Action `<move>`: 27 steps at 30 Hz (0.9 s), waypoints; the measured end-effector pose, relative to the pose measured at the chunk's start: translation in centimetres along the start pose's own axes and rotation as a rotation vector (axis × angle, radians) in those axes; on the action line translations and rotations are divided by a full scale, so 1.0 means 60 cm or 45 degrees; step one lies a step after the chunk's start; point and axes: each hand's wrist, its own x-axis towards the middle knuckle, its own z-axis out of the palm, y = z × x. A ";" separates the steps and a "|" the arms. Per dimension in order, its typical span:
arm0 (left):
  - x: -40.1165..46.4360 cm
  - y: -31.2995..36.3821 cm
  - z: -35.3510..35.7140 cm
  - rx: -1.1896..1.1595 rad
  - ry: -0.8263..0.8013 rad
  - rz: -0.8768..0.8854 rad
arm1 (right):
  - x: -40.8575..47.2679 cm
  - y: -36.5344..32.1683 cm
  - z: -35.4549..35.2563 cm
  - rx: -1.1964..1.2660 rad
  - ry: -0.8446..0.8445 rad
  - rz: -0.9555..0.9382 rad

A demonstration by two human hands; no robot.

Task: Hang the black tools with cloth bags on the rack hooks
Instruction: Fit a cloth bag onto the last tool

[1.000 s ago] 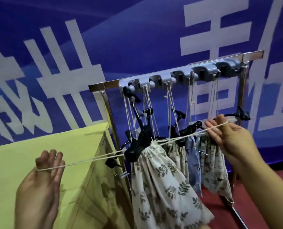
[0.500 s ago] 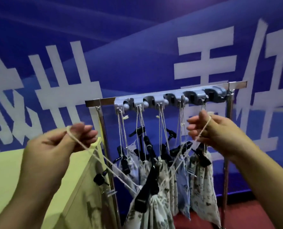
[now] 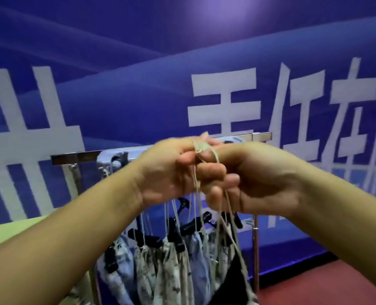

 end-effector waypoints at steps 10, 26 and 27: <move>0.126 -0.106 -0.030 0.419 -0.265 -0.216 | -0.078 -0.006 -0.216 -0.949 0.830 0.199; 0.386 -0.197 -0.020 1.314 0.597 0.005 | 0.120 -0.019 -0.429 -1.623 1.417 -0.042; 0.389 -0.213 -0.025 1.340 0.585 -0.028 | 0.121 -0.006 -0.432 -1.428 1.367 -0.106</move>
